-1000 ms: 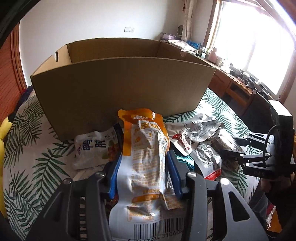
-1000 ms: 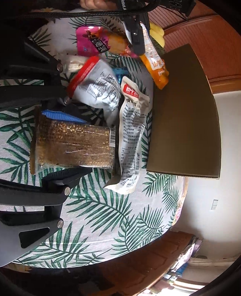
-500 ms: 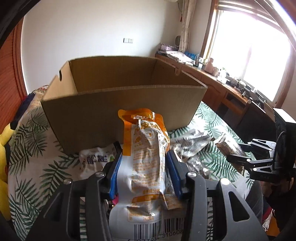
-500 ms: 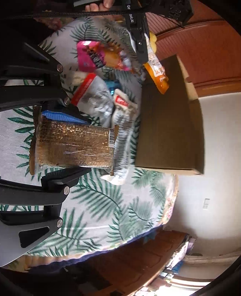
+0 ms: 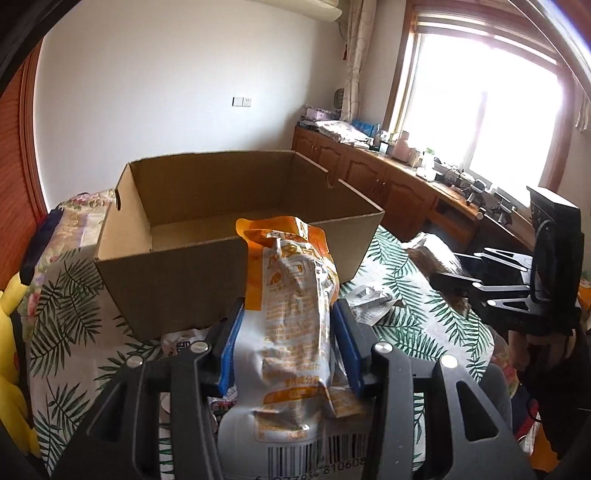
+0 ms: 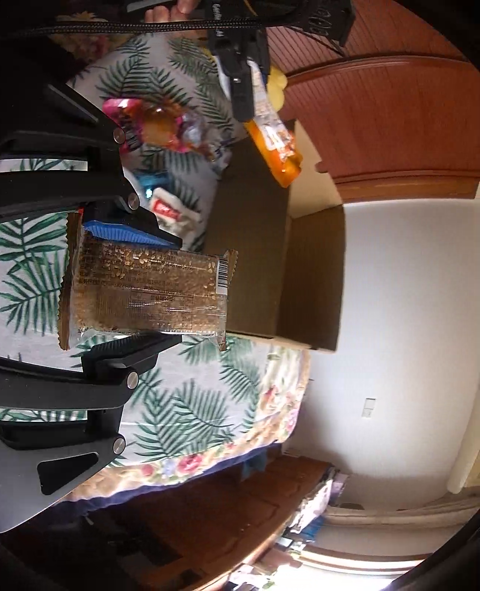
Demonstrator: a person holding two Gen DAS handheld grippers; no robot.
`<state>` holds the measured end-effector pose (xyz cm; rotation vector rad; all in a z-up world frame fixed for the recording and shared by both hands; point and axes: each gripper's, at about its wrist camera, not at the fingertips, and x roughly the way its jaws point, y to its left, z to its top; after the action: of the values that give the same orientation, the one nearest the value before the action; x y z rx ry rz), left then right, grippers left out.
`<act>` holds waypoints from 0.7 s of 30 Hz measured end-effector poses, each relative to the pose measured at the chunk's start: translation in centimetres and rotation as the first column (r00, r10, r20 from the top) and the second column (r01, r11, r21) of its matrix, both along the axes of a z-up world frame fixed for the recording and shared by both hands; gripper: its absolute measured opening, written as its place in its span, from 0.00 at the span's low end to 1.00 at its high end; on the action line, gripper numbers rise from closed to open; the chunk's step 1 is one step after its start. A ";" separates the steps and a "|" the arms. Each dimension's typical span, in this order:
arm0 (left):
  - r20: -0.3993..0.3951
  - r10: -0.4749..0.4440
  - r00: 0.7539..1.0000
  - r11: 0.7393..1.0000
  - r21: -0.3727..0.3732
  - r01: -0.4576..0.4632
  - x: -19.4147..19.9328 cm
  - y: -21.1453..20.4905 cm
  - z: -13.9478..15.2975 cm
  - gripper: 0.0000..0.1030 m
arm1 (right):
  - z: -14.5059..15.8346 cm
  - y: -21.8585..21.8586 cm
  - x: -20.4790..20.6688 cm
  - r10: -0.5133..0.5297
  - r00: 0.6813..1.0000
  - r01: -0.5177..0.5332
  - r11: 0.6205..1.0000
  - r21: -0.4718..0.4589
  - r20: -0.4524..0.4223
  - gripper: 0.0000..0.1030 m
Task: Organize snacks
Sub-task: 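Lift both held snacks and carry them over the cardboard box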
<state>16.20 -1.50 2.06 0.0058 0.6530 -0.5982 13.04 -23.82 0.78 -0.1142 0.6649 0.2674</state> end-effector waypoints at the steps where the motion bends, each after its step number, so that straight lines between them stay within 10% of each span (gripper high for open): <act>1: 0.009 -0.002 1.000 1.000 -0.003 0.003 -0.2 0.1 0.3 0.43 | 0.2 0.1 0.1 0.002 1.000 -0.002 1.000 0.001 0.005 0.42; 21: 0.128 0.072 0.989 0.997 0.019 -0.075 5.4 2.4 4.8 0.43 | 3.9 3.6 6.4 0.064 0.993 -0.065 0.998 0.013 0.103 0.42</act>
<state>21.57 0.93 6.82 0.0413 0.5339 -0.5142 19.45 -20.19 4.69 -0.1335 0.5575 0.3270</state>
